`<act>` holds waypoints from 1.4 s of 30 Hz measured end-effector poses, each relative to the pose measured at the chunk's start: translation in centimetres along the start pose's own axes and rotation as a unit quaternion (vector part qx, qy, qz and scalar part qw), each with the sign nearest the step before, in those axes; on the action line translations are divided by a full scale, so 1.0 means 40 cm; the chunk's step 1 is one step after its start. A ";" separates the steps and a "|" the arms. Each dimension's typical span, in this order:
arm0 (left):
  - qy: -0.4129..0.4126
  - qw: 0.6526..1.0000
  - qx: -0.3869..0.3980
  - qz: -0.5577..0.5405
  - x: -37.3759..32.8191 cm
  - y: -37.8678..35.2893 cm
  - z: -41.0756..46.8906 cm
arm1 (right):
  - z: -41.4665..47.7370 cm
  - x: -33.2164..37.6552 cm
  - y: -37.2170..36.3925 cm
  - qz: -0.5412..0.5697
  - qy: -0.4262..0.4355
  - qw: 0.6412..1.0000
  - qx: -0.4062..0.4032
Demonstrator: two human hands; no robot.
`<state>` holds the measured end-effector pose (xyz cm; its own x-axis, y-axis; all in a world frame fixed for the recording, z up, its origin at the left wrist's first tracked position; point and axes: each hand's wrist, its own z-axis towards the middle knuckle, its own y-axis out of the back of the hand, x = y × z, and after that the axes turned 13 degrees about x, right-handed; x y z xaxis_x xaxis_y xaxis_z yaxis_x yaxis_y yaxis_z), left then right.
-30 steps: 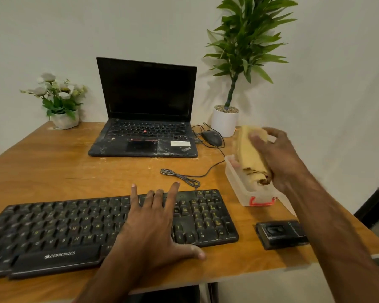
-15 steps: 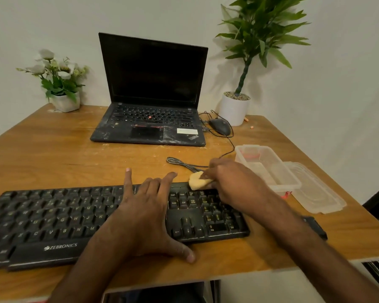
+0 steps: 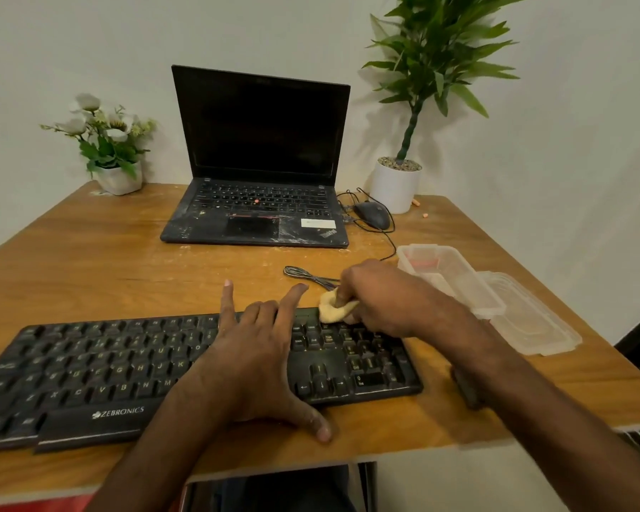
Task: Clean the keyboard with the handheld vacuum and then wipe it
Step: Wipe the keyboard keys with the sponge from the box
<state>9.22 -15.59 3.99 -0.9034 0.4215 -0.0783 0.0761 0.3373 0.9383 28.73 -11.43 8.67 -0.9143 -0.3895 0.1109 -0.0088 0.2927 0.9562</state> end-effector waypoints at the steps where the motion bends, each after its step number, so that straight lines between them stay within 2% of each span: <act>1: -0.003 1.000 0.000 0.000 0.000 0.002 0.001 | 0.013 0.022 -0.012 0.018 0.025 0.999 -0.018; 3: 0.003 1.000 0.005 -0.005 0.004 0.003 0.002 | 0.043 0.073 -0.049 0.078 0.094 0.992 -0.039; 5: 0.015 1.000 0.010 -0.014 0.005 0.005 0.000 | 0.055 0.091 -0.068 0.097 0.129 0.986 -0.041; 7: 0.021 1.000 0.021 -0.003 0.004 0.007 -0.001 | 0.045 0.061 -0.052 0.079 0.110 0.990 -0.030; 10: 0.040 0.997 0.058 0.011 0.001 0.012 -0.003 | 0.005 -0.023 -0.005 -0.003 0.027 1.000 -0.007; 14: 0.065 0.991 0.103 0.057 -0.008 0.030 0.002 | -0.058 -0.078 -0.020 0.003 -0.020 0.999 -0.042; 20: 0.040 0.990 0.121 0.052 -0.102 0.058 0.064 | -0.042 0.004 -0.094 -0.007 0.071 0.991 -0.110; 22: 0.046 0.991 0.113 0.056 -0.096 0.051 0.067 | -0.047 -0.021 -0.093 -0.017 0.055 0.992 -0.112; 27: 0.035 0.993 0.093 0.056 -0.068 0.034 0.056 | -0.056 -0.080 -0.051 -0.022 -0.055 0.991 -0.124; 30: 0.040 0.993 0.088 0.074 -0.078 0.031 0.057 | -0.042 -0.040 -0.058 -0.019 0.010 0.987 -0.157; 33: 0.043 0.991 0.088 0.089 -0.085 0.032 0.055 | -0.039 -0.006 -0.086 -0.037 0.076 0.992 -0.099; 39: 0.064 0.989 0.100 0.087 -0.101 0.051 0.050 | 0.012 -0.071 -0.054 -0.039 0.000 0.991 -0.129; 42: 0.069 0.986 0.113 0.098 -0.108 0.055 0.049 | 0.013 -0.067 -0.053 -0.016 -0.007 0.981 -0.191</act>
<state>14.12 -15.00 5.72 -0.9098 0.3837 0.1582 0.3328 0.4469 0.8304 30.99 -10.53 6.20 -0.9218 -0.3797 0.0781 0.1128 -0.0701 0.9911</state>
